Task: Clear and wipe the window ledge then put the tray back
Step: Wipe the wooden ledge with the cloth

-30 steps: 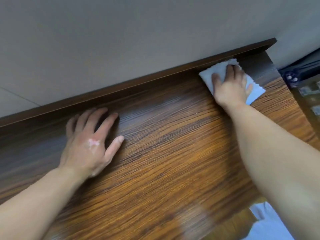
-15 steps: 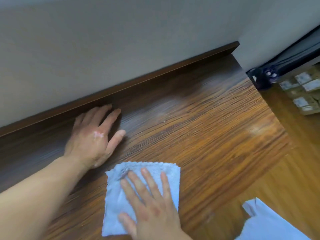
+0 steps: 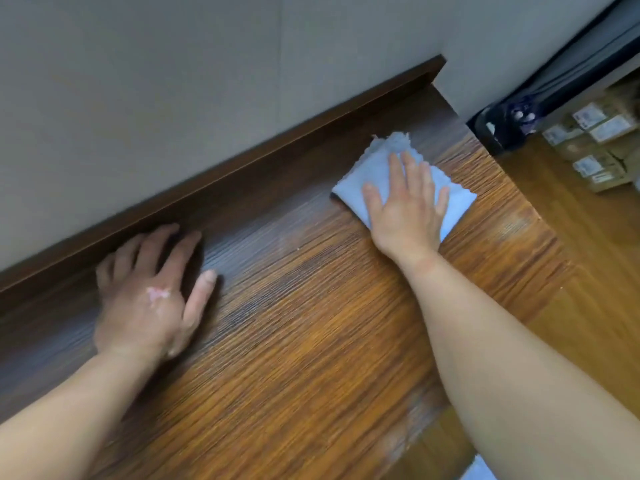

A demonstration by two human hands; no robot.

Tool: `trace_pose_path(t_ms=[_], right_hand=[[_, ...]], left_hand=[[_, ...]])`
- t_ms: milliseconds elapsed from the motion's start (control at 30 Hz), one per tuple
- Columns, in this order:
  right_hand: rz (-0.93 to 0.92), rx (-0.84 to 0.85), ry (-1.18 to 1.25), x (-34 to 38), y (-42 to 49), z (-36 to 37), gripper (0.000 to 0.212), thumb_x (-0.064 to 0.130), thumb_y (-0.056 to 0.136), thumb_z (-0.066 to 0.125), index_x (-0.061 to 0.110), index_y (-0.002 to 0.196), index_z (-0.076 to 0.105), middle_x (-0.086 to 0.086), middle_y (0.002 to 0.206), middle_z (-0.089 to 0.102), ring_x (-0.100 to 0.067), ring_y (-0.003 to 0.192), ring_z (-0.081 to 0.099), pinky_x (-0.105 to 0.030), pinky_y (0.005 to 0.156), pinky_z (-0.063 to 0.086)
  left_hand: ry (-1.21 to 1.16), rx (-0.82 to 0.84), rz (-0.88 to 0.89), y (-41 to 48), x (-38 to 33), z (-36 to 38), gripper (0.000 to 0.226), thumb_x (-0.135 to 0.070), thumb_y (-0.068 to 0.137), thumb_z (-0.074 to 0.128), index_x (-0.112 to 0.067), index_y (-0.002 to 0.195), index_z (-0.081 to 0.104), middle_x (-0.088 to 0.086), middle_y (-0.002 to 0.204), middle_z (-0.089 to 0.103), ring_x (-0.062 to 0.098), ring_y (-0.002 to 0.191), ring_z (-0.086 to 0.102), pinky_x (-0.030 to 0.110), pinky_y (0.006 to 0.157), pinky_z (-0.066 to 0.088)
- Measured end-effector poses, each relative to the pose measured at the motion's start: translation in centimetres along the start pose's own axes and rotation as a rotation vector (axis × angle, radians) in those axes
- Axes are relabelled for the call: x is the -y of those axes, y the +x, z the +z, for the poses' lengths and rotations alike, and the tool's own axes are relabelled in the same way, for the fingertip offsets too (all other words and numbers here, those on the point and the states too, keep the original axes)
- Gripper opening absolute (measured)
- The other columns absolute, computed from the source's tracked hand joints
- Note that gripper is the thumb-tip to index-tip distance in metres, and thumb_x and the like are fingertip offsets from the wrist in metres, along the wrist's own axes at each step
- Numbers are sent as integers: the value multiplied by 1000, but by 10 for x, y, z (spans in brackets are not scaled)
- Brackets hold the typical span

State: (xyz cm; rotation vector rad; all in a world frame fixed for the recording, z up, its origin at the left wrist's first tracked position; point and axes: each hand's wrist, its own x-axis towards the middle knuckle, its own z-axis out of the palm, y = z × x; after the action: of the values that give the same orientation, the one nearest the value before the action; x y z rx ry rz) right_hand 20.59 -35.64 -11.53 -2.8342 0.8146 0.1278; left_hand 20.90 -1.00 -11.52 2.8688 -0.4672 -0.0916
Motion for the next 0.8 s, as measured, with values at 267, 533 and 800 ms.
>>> trace_pose_path(t_ms=[267,533,800], right_hand=[[-350,-67,-39,59,-230,49,76,57,90,56,22,156,42,1,165,34,-26,156,23,-65,118,24],[-745,-49,-15,9,-279,52,62,60,100,43,28,153,48,8,163,38,-22,153,31,-59,113,33],[59,-69,-6,-71,-79,7,71,64,99,21,28,160,27,4,169,23,-22,158,13,-60,124,9]], left_hand=[[0,-57,0,-1,-2,3,61,-57,93,42,-19,138,57,11,145,50,41,130,41,57,105,32],[0,-71,4,-1,-3,4,59,-54,93,43,-19,139,57,11,147,48,42,129,40,57,106,31],[8,-34,2,0,-1,4,61,-58,94,40,-21,142,51,11,149,45,40,131,35,59,107,28]])
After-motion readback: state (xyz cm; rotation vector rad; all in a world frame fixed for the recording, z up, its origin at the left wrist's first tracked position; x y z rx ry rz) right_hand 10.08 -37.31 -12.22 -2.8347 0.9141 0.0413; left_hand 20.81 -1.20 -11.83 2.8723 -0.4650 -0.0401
